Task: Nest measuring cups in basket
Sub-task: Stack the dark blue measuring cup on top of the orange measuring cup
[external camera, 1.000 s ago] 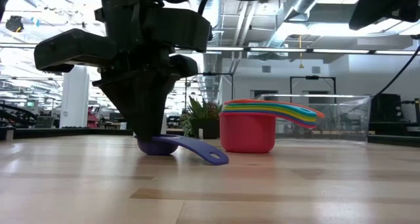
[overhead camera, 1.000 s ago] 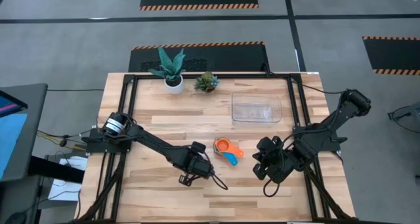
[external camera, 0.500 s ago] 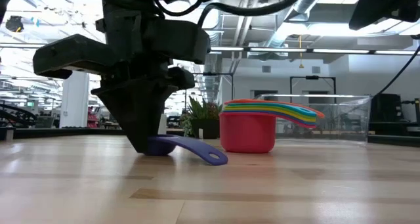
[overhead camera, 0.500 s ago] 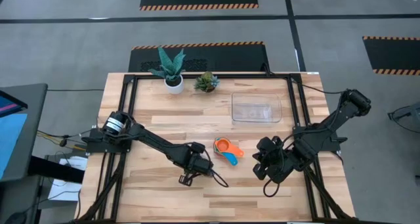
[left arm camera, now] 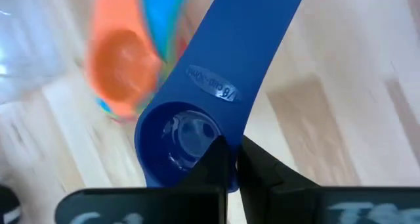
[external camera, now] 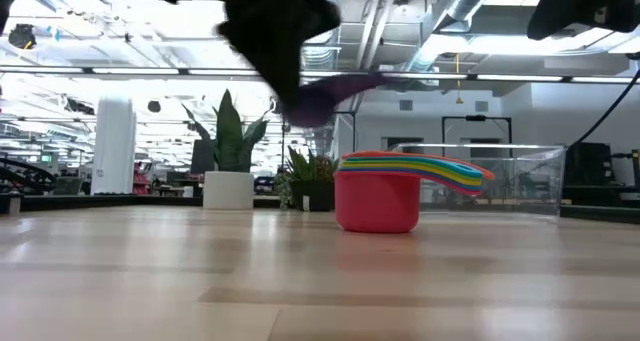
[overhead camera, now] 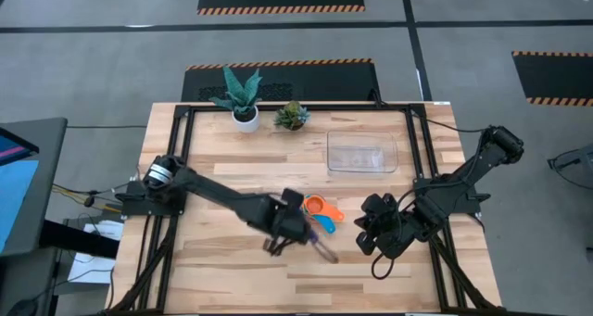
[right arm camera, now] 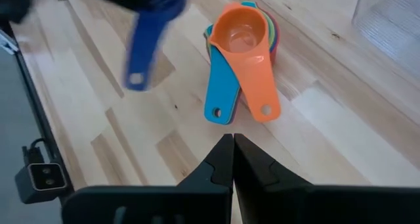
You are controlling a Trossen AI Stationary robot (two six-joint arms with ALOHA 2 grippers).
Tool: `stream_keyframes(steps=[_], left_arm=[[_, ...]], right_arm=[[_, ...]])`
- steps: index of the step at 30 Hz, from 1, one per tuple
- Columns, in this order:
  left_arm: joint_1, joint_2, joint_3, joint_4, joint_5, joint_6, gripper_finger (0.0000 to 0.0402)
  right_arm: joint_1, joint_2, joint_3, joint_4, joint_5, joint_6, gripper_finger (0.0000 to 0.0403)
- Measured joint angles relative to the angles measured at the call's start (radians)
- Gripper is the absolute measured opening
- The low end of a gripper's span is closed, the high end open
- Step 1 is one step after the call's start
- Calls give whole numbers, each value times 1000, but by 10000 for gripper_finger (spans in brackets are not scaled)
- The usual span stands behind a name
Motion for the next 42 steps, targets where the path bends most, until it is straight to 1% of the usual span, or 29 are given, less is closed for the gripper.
stream_keyframes(steps=[4,7,10,13,18,21,22,26,30,32,36,38,42], left_arm=[[80,1,0,95,-22,-29,1],[135,5,-1,126,-24,-43,1],[163,17,-3,156,21,-26,1],[153,17,-2,201,80,-28,1],[131,17,-1,276,84,-32,0],[126,50,-1,295,46,-30,0],[126,60,-4,268,41,-31,0],[122,83,0,262,29,-57,0],[111,80,2,263,-52,-37,2],[111,75,9,252,-43,-24,2],[113,78,12,257,55,-40,9],[114,81,11,255,82,-42,17],[116,81,11,258,57,-42,32]], right_arm=[[0,0,0,16,0,5,27],[1,0,0,16,0,7,27],[0,0,0,16,0,7,27],[3,0,0,15,-4,7,27],[6,0,0,7,-4,7,27],[6,0,0,6,-5,7,27],[6,0,0,6,-4,8,27],[13,1,0,5,-4,8,27],[21,1,0,7,-7,11,27],[21,0,0,7,-7,11,27],[26,0,0,8,-7,10,27],[25,0,0,7,-7,10,27],[25,0,0,8,-7,10,27]])
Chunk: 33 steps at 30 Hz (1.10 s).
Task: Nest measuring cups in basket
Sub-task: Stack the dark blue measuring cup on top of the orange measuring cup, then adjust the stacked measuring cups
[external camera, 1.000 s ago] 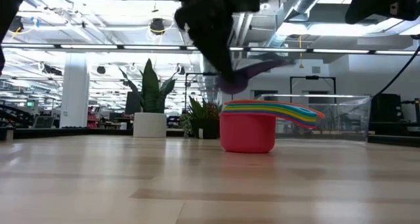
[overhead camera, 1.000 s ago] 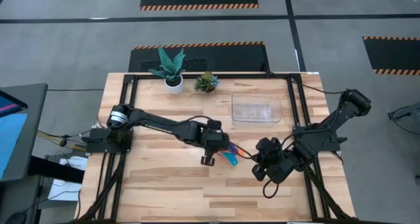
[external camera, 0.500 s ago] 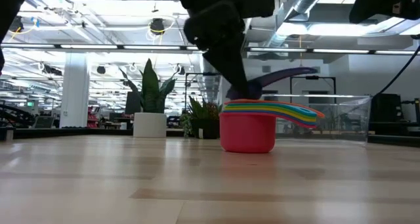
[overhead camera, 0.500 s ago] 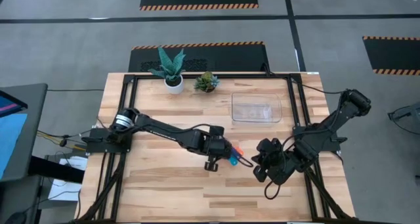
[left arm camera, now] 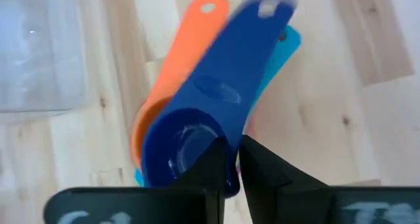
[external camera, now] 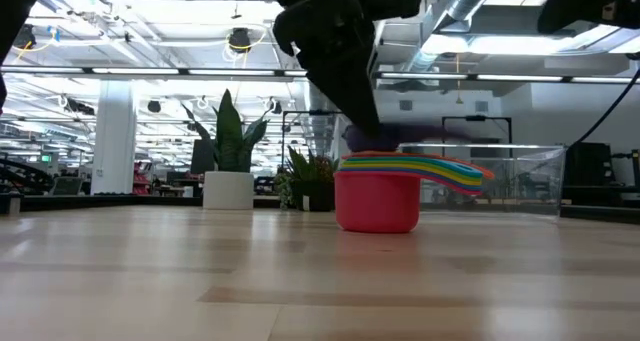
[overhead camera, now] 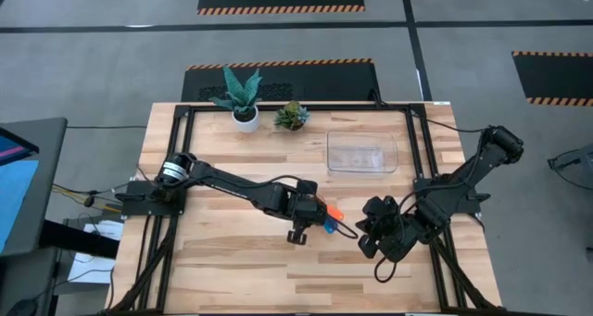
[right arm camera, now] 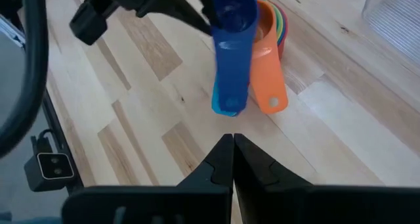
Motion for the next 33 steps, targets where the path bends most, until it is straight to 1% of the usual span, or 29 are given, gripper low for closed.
stream_keyframes(steps=[3,6,12,15,17,21,23,26,31,33], left_arm=[[6,0,0,0,-34,1,42],[16,0,0,0,-35,3,51],[35,0,0,0,-34,-66,63],[37,-8,-1,-11,-5,-73,63],[28,-28,-1,-27,35,-69,62],[-7,-51,0,-123,118,-87,62],[-29,-51,-2,-160,131,-68,62],[-49,-51,-39,-101,124,-29,61],[-41,-49,-55,-7,194,-3,61],[-36,-50,-56,5,194,-3,61]], right_arm=[[0,0,0,0,0,-2,27],[0,0,0,0,0,-2,27],[1,0,0,0,0,-2,27],[1,0,0,0,4,-1,27],[1,0,0,-2,8,5,27],[-10,1,0,-39,41,14,27],[-29,20,0,-72,62,30,27],[-66,61,-1,-108,19,31,27],[-153,149,0,-107,-78,-10,19],[-187,170,0,-108,-95,-31,15]])
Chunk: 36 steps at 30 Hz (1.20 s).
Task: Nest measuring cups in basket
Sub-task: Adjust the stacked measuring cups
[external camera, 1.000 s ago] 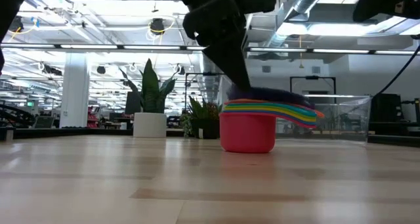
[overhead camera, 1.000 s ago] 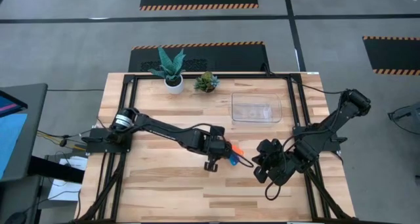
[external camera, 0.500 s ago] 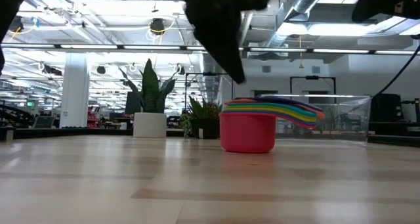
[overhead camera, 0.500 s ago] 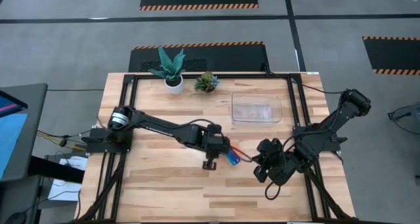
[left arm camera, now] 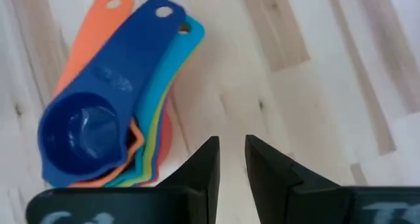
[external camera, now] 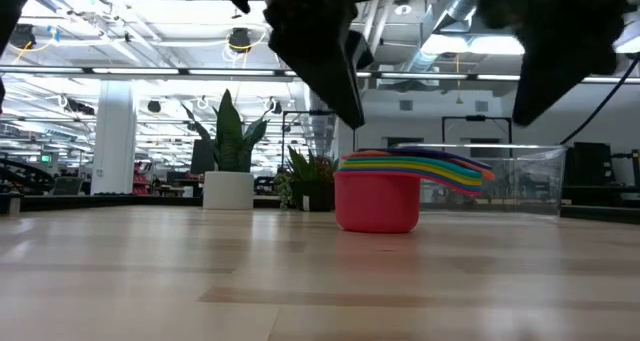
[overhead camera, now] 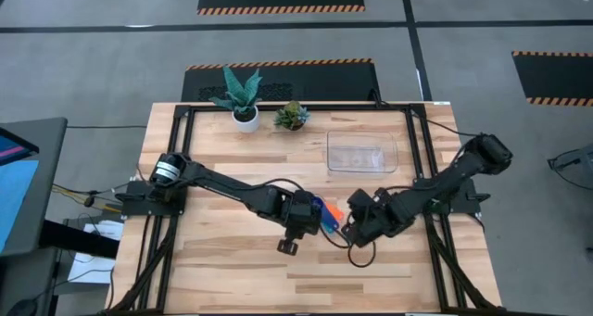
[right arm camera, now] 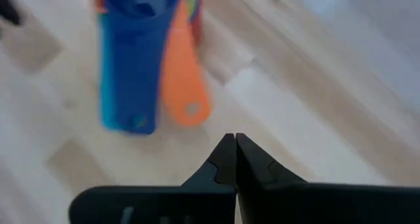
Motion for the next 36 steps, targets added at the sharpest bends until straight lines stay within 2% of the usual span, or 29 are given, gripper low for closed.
stream_keyframes(steps=[8,12,20,24,27,32,34,36], left_arm=[[0,0,-1,31,-31,-81,61],[-35,-4,-1,20,-86,-148,61],[-127,-44,1,-126,-210,-377,61],[-168,-54,1,-200,-266,-443,61],[-183,-54,1,-224,-321,-451,61],[-180,-54,1,-220,-357,-420,61],[-175,-54,1,-228,-375,-389,61],[-171,-53,1,-233,-401,-356,61]], right_arm=[[-110,60,0,7,-53,-148,12],[-141,87,0,28,-81,-214,12],[-188,93,0,137,-102,-323,12],[-213,93,0,182,-170,-382,11],[-221,93,0,229,-220,-416,12],[-221,93,0,246,-234,-417,13],[-217,93,0,244,-220,-410,14],[-212,93,0,234,-162,-381,14]])
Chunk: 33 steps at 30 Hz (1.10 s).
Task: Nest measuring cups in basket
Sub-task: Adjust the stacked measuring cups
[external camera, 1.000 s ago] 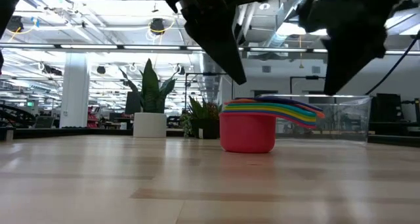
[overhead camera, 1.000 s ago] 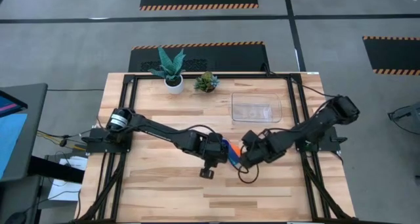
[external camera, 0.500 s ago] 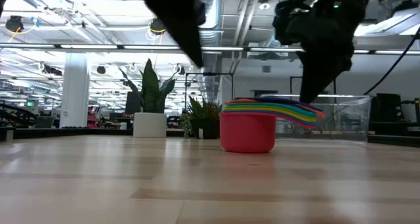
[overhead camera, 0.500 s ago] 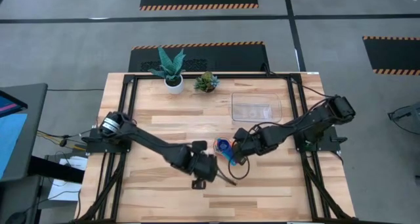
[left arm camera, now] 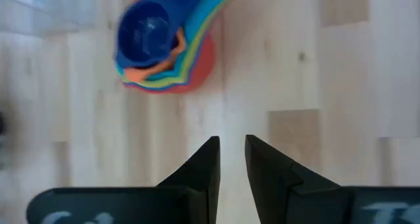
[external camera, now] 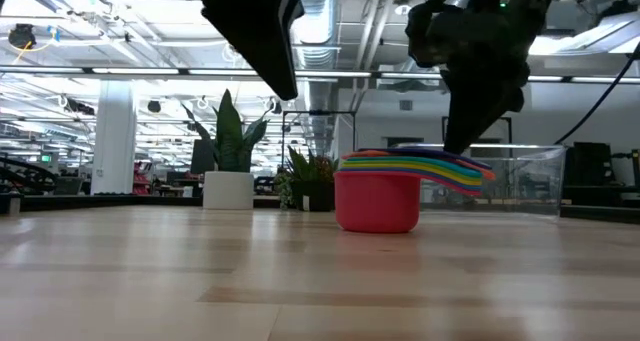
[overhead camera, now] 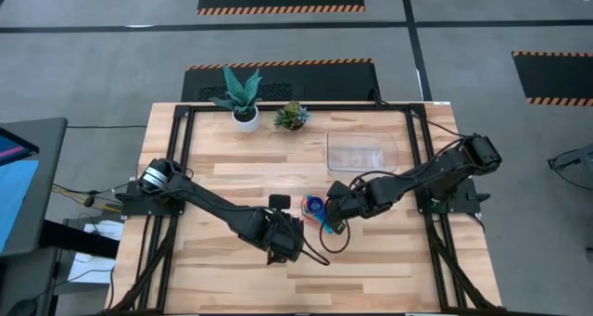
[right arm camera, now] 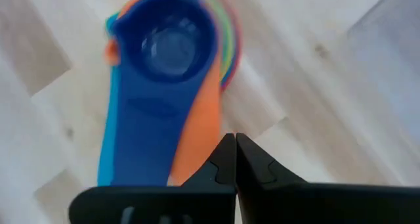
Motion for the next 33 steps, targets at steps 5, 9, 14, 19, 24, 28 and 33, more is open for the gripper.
stream_keyframes(steps=[5,9,14,19,24,28,33], left_arm=[[21,4,-67,124,-2,141,61],[34,7,-119,245,40,205,61],[56,6,-138,392,111,269,61],[90,6,-139,431,178,304,54],[120,6,-139,441,227,329,22],[132,14,-139,459,254,325,3],[124,45,-138,465,335,306,6]], right_arm=[[-8,3,0,-1,35,9,14],[-9,26,-1,-28,34,10,14],[-8,79,-1,-5,28,10,14],[-9,79,0,32,12,9,14],[-8,77,0,63,1,10,14],[0,77,0,87,-30,10,14],[8,77,0,77,-24,9,14]])
